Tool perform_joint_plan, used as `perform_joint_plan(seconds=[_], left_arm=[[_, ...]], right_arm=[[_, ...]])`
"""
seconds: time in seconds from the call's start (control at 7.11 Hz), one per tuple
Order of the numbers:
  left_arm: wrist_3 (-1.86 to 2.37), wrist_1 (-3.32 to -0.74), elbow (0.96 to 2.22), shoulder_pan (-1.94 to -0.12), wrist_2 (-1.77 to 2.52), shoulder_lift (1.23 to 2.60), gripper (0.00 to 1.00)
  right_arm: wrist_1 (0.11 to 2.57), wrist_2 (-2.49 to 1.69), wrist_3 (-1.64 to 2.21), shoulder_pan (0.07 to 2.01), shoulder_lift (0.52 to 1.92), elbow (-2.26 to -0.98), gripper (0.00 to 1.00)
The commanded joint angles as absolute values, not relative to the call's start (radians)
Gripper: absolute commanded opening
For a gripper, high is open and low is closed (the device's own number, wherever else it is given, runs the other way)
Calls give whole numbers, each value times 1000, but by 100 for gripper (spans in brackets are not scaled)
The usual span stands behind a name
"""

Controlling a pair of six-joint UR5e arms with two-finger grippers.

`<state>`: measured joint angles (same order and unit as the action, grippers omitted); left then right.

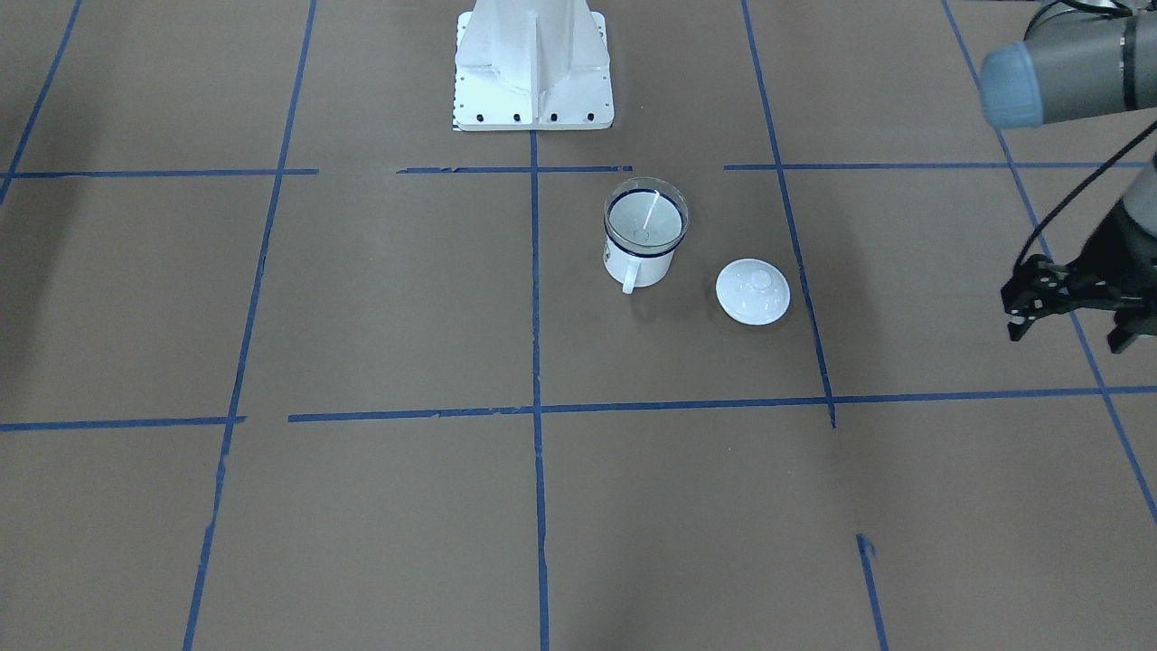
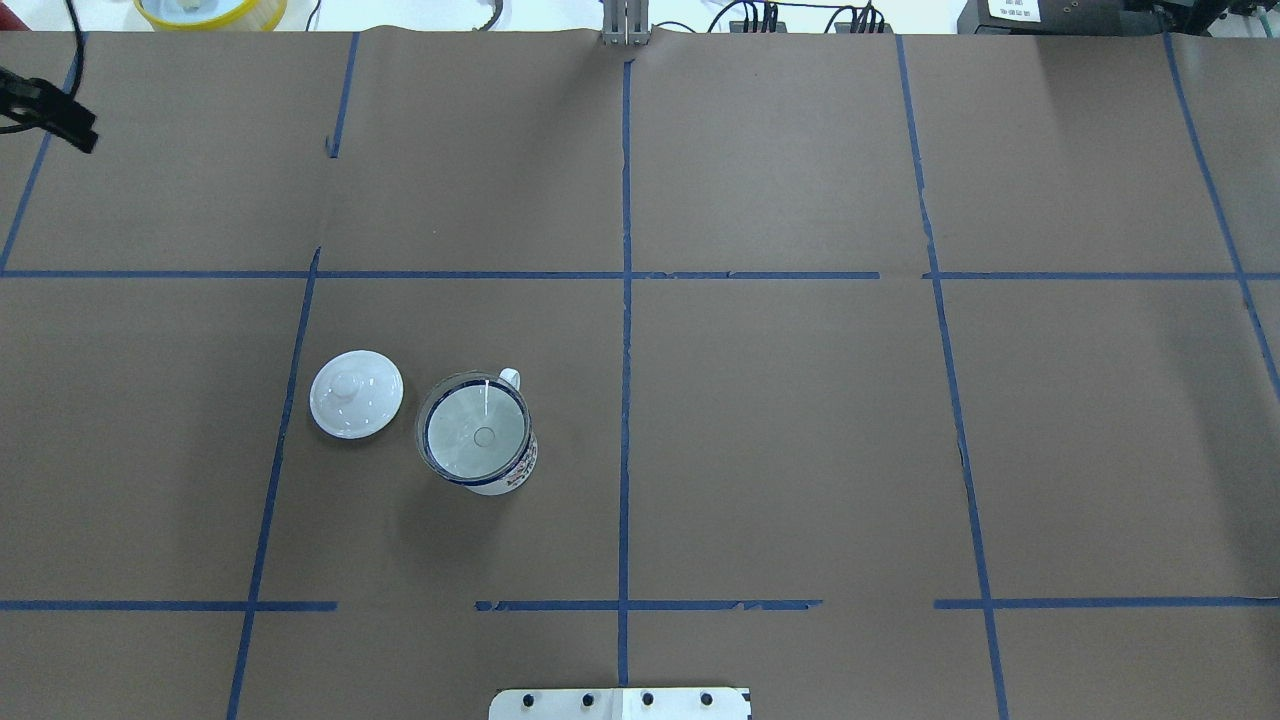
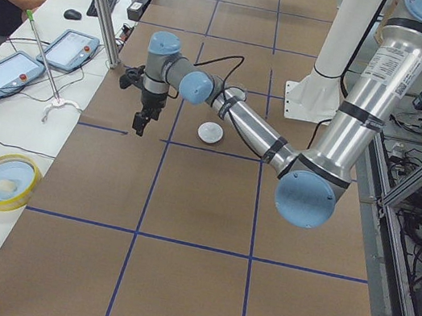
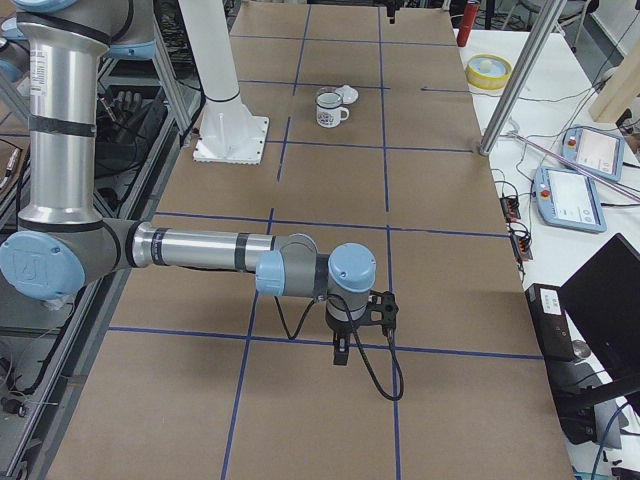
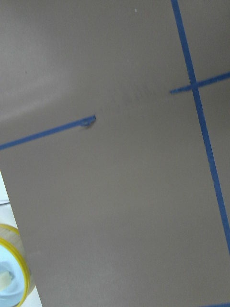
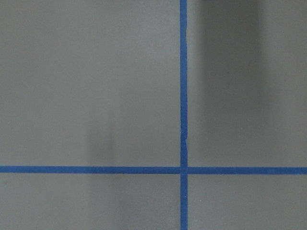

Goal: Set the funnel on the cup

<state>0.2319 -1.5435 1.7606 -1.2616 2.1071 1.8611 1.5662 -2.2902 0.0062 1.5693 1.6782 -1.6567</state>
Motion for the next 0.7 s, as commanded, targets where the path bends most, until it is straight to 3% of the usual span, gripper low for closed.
perform_joint_plan(seconds=[0.0, 0.28, 0.56], left_arm=[[2, -1545, 1746, -1410, 2193, 1702, 100], [-122, -1548, 1689, -1506, 2287, 1590, 100], [-126, -1549, 1651, -1542, 2289, 1577, 100]], right_arm=[[1566, -2290, 6, 1569, 1678, -1657, 100], [1566, -2290, 6, 1569, 1678, -1657, 100], [1566, -2290, 6, 1569, 1678, -1657, 100]])
